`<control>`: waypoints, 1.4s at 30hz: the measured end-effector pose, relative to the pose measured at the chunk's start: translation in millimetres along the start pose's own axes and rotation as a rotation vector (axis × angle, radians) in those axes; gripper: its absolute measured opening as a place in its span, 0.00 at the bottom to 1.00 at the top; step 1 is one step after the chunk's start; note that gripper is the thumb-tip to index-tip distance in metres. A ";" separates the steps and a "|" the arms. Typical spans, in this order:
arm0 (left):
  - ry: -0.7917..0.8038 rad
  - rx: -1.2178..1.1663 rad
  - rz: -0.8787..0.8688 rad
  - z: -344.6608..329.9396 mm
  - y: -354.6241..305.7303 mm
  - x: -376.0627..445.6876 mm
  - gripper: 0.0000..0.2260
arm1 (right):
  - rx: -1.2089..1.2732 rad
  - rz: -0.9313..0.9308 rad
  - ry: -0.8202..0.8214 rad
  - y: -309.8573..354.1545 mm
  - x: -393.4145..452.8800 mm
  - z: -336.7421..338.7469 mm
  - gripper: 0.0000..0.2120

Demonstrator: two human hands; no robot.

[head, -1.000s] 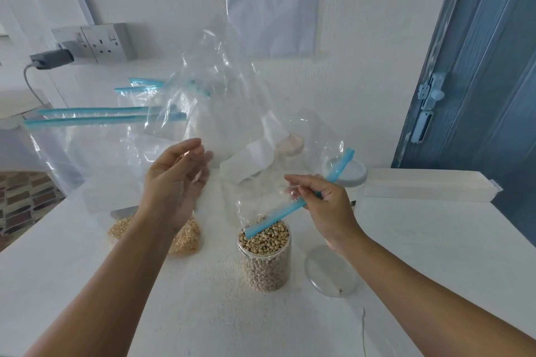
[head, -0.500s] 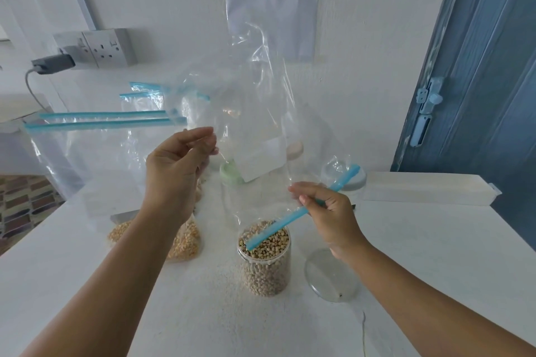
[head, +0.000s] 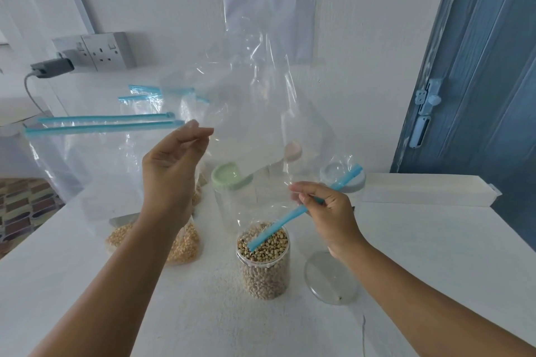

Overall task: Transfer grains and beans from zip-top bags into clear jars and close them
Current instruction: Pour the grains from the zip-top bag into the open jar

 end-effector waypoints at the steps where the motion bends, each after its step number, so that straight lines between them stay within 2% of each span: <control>1: 0.001 -0.006 -0.004 0.0 -1.5 1.0 0.18 | -0.002 0.000 0.000 0.0 0.7 0.1 0.16; 9: -0.018 -0.147 0.034 1.6 -15.2 16.4 0.13 | -0.001 0.008 0.007 -1.3 3.9 0.2 0.17; 13: 0.007 -0.141 -0.009 0.1 -23.5 20.9 0.12 | 0.005 0.011 0.010 0.0 5.4 -0.3 0.17; 17: 0.026 -0.126 -0.041 -1.6 -26.8 22.0 0.16 | 0.000 0.007 0.003 -0.7 6.4 0.4 0.17; 29: -0.018 -0.146 -0.064 2.5 -23.2 22.7 0.16 | -0.015 0.004 -0.009 1.8 6.4 -1.3 0.16; 35: 0.077 -0.035 0.052 4.6 -4.5 10.3 0.18 | 0.001 0.005 -0.006 3.3 4.4 -3.5 0.19; 38: 0.132 -0.044 0.187 15.7 21.5 -5.7 0.13 | -0.002 0.007 -0.012 3.0 4.7 -2.0 0.19; 42: 0.234 -0.067 0.407 23.2 65.1 -33.0 0.13 | -0.009 0.002 -0.005 4.0 4.9 -2.0 0.16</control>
Point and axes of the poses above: each hand's wrist, its own x-axis towards the middle knuckle, its own z-axis out of the back of the hand, y = z × x, the point moved 7 cm from there along x, towards the middle knuckle, and after that the axes turned 2 degrees about z, right-handed, at the moved point
